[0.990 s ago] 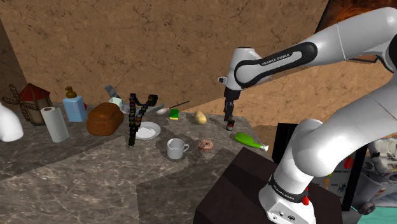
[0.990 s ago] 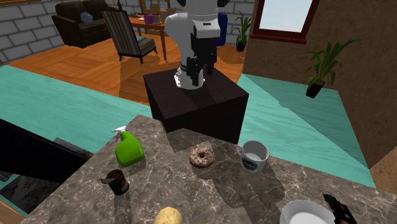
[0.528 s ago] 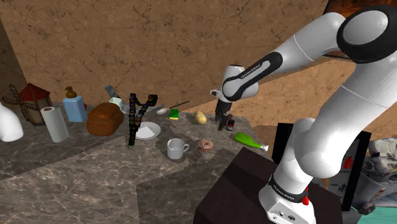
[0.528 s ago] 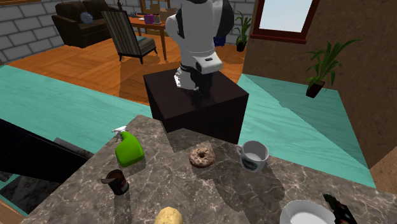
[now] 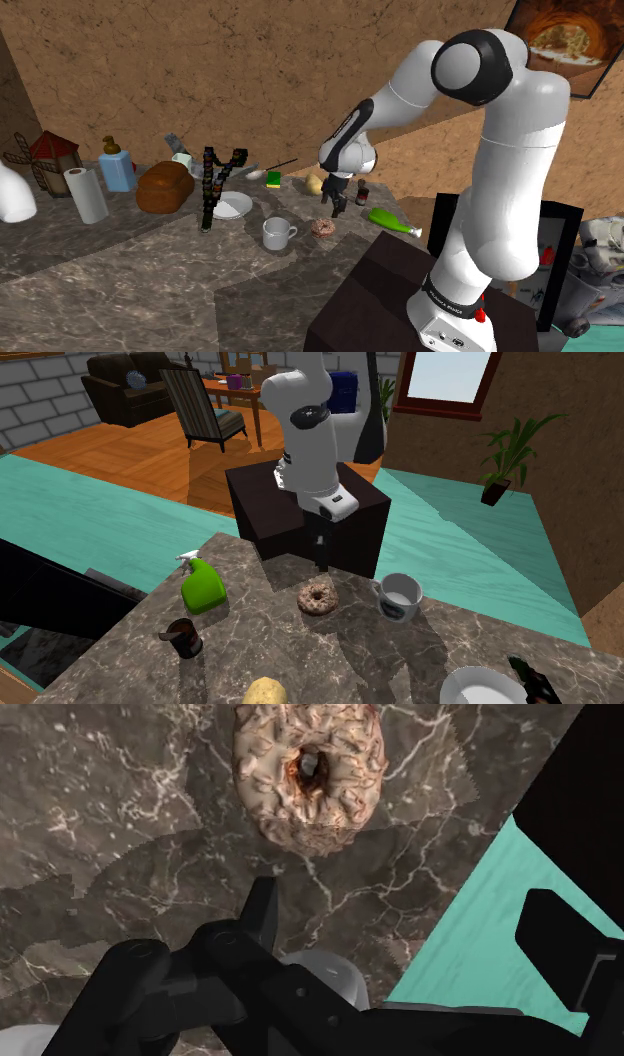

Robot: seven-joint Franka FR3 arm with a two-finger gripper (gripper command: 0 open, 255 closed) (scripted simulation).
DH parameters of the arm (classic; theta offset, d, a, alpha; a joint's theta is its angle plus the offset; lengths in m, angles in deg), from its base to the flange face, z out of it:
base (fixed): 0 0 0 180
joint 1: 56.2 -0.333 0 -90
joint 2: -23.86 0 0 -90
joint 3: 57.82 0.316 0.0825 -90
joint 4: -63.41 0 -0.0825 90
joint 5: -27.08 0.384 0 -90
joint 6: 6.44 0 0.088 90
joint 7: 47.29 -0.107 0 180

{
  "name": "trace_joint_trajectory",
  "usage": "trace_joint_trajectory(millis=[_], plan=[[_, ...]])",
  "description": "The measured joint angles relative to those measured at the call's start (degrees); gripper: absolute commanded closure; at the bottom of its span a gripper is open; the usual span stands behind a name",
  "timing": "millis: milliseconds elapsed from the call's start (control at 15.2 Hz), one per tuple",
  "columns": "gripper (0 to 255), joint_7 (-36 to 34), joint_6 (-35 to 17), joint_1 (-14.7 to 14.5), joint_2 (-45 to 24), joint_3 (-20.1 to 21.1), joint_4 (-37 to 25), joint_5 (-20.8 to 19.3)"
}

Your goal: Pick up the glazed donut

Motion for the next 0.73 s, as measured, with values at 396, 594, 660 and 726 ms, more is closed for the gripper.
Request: trace_joint_trajectory(millis=[396, 594, 660, 726], plan=[[0, 22.8, -2.5, 9.6, -15.3, 12.5, -10.1, 15.4], [0, 26.9, -3.9, 11.9, -19.1, 15.6, -12.4, 18.3], [0, 27.6, -4.3, 12.3, -19.8, 16.2, -12.7, 19.0], [0, 28.3, -4.8, 12.8, -20.7, 16.9, -13.0, 19.8]])
